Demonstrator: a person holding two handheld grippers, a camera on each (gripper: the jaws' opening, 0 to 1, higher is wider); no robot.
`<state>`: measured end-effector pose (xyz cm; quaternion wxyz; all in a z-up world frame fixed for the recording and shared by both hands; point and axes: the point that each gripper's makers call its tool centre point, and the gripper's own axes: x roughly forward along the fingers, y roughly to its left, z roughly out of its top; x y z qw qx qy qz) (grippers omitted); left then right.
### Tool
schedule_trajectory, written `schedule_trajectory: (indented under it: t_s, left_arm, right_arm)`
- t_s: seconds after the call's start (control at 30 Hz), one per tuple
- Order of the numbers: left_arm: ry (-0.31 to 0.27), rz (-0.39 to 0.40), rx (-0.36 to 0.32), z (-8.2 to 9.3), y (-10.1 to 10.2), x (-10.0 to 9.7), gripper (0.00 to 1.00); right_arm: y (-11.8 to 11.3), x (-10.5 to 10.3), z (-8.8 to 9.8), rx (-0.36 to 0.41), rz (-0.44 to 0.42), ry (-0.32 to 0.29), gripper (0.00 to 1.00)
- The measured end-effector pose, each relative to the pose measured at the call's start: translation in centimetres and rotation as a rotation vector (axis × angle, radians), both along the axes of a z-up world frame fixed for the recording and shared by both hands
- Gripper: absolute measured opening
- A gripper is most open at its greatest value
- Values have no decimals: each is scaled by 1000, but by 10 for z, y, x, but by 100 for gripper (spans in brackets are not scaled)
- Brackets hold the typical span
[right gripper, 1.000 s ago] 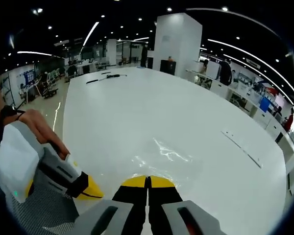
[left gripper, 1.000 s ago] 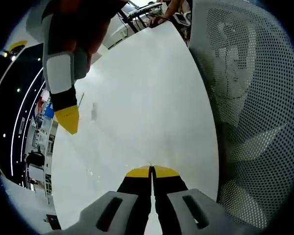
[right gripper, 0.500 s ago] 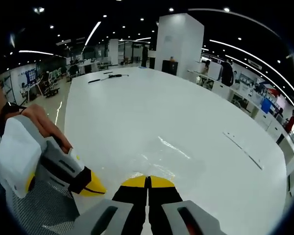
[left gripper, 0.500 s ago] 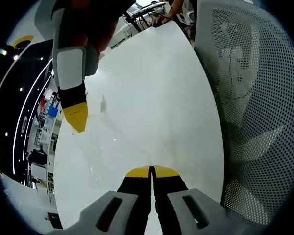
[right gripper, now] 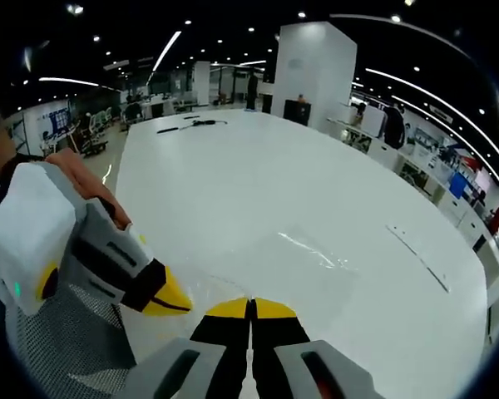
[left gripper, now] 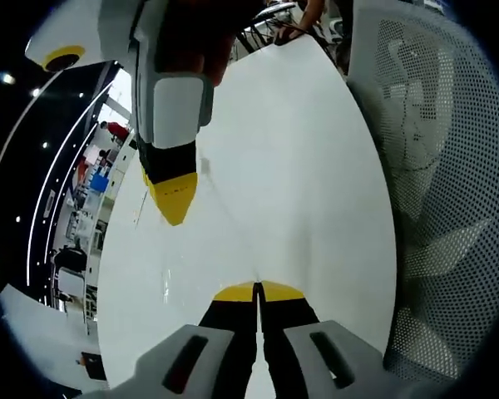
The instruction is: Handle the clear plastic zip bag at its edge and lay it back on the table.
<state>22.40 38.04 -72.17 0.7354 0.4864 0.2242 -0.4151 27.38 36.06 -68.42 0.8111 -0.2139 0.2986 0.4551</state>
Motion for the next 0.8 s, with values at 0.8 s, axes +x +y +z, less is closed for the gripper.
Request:
schedule_trajectory:
  t_s: [0.8]
  left_arm:
    - [6,89,-4,-1,4,20,0]
  right_arm:
    - [-6,-12,-30,-54,43,46,0]
